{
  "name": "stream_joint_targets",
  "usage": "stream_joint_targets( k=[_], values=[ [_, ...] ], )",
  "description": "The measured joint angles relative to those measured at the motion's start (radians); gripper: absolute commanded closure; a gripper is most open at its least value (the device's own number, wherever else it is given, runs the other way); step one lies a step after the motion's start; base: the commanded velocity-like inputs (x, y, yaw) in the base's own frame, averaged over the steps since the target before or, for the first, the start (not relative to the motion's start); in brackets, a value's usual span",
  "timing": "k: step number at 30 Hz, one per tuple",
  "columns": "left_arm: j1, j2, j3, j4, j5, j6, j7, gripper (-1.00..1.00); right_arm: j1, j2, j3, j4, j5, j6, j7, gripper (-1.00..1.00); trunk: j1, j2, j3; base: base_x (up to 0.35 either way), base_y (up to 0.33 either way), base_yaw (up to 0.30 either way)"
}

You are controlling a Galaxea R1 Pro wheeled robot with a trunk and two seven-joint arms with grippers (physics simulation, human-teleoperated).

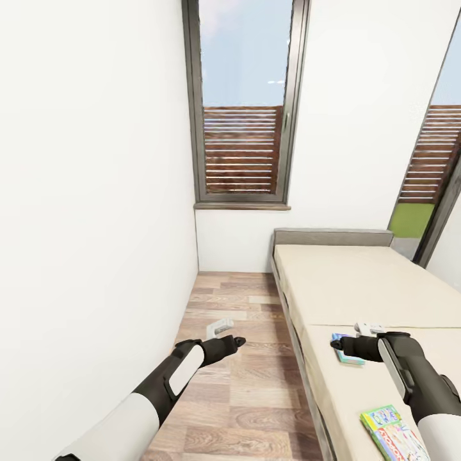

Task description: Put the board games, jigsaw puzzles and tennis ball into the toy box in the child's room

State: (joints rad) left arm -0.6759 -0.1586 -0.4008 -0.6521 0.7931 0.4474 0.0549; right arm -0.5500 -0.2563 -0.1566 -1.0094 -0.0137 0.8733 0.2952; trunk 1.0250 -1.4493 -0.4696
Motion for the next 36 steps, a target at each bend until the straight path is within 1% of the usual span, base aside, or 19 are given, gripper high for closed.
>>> stream_joint_targets(
  k=[4, 10, 16, 20, 36],
  values=[
    [0.0, 0.0, 0.0, 0.0, 0.0, 0.0, -0.001, -1.0, 0.0, 0.0, 0.0, 0.001, 0.0, -0.002, 0.001, -1.0, 0.0, 0.0, 0.0, 0.007, 0.072, -0.001],
    [0.0, 0.0, 0.0, 0.0, 0.0, 0.0, -0.001, -1.0, 0.0, -0.001, 0.0, 0.001, 0.001, -0.002, 0.001, -1.0, 0.0, 0.0, 0.0, 0.053, 0.172, 0.0],
    [0.0, 0.0, -0.001, 0.0, 0.001, 0.002, -0.001, -1.0, 0.0, -0.001, 0.0, 0.001, 0.001, -0.002, 0.001, -1.0, 0.0, 0.0, 0.0, 0.047, 0.047, 0.0],
    [0.0, 0.0, -0.002, 0.0, 0.001, 0.002, -0.006, -1.0, 0.0, -0.001, -0.001, 0.001, 0.0, -0.002, 0.001, -1.0, 0.0, 0.0, 0.0, 0.255, 0.008, 0.0],
    [0.0, 0.0, -0.002, 0.0, 0.001, 0.002, -0.011, -1.0, 0.0, -0.001, -0.001, 0.001, 0.0, -0.002, 0.0, -1.0, -0.001, 0.0, 0.0, 0.337, 0.0, 0.0]
  ],
)
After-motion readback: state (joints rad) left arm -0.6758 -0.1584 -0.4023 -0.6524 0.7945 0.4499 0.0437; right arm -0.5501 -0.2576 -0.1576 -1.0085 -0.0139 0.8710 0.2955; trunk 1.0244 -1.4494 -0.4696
